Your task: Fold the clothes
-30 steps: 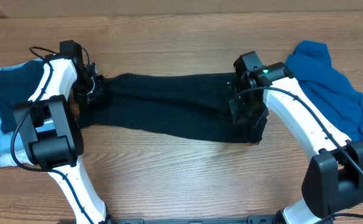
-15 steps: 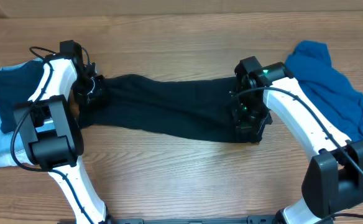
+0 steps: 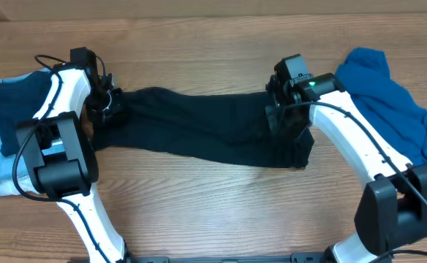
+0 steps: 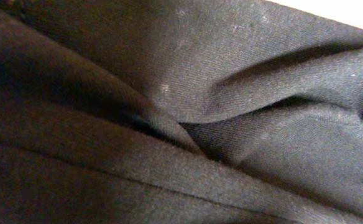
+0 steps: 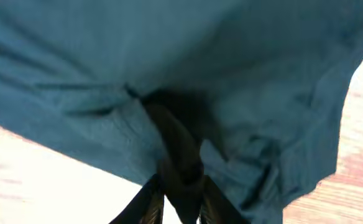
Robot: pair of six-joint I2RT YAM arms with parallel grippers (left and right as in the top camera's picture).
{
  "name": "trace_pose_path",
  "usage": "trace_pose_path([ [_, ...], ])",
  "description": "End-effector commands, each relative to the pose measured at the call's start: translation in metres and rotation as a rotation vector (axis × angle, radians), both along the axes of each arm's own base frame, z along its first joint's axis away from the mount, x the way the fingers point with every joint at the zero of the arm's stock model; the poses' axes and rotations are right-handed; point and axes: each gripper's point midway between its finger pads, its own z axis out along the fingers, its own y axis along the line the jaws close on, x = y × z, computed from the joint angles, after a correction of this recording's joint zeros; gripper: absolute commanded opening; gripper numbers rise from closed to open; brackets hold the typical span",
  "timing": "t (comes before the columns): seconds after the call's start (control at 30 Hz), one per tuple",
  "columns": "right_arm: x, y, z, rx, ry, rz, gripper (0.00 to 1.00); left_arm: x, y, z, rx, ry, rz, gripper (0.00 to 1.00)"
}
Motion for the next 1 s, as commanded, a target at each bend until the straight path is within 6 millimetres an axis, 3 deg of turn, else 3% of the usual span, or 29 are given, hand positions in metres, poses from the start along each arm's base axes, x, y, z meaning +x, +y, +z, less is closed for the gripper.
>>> trace_pose_path([
  [0.0,0.017,-0.001,-0.013,-0.034,-0.026,-0.002,0.23,-0.015,0.007,-0.015,0.016,0.058,0.007,0.4],
  [0.13,0.027,-0.015,-0.046,-0.117,0.004,-0.044,0.23,-0.015,0.007,-0.015,0.016,0.059,0.007,0.41],
  [0.23,0.035,-0.058,-0.069,-0.218,0.037,-0.341,0.22,-0.015,0.007,-0.015,0.016,0.059,0.007,0.4],
  [0.33,0.035,-0.086,-0.085,-0.224,0.088,-0.494,0.22,-0.016,0.007,-0.015,0.015,0.062,0.007,0.4],
  [0.37,0.035,-0.097,-0.088,-0.224,0.1,-0.523,0.29,-0.016,0.007,-0.015,0.015,0.062,0.007,0.4],
  [0.43,0.035,-0.104,-0.088,-0.226,0.106,-0.527,0.37,-0.016,0.006,-0.015,0.015,0.062,0.007,0.41],
  [0.63,0.034,-0.105,-0.088,-0.233,0.111,-0.481,0.38,-0.016,0.006,-0.015,0.014,0.063,0.007,0.47],
  [0.73,0.035,-0.105,-0.073,-0.23,0.099,-0.471,0.37,-0.016,0.006,-0.015,0.014,0.064,0.007,0.54],
  [0.87,0.051,-0.102,-0.017,-0.189,-0.006,-0.481,0.37,-0.016,0.006,-0.015,0.014,0.065,0.007,0.64],
  [0.93,0.056,-0.093,0.004,-0.132,-0.044,-0.451,0.37,-0.016,0.006,-0.015,0.014,0.064,0.007,0.64],
  [0.97,0.058,-0.08,0.009,-0.062,-0.044,-0.4,0.37,-0.015,0.007,-0.015,0.015,0.061,0.007,0.64],
])
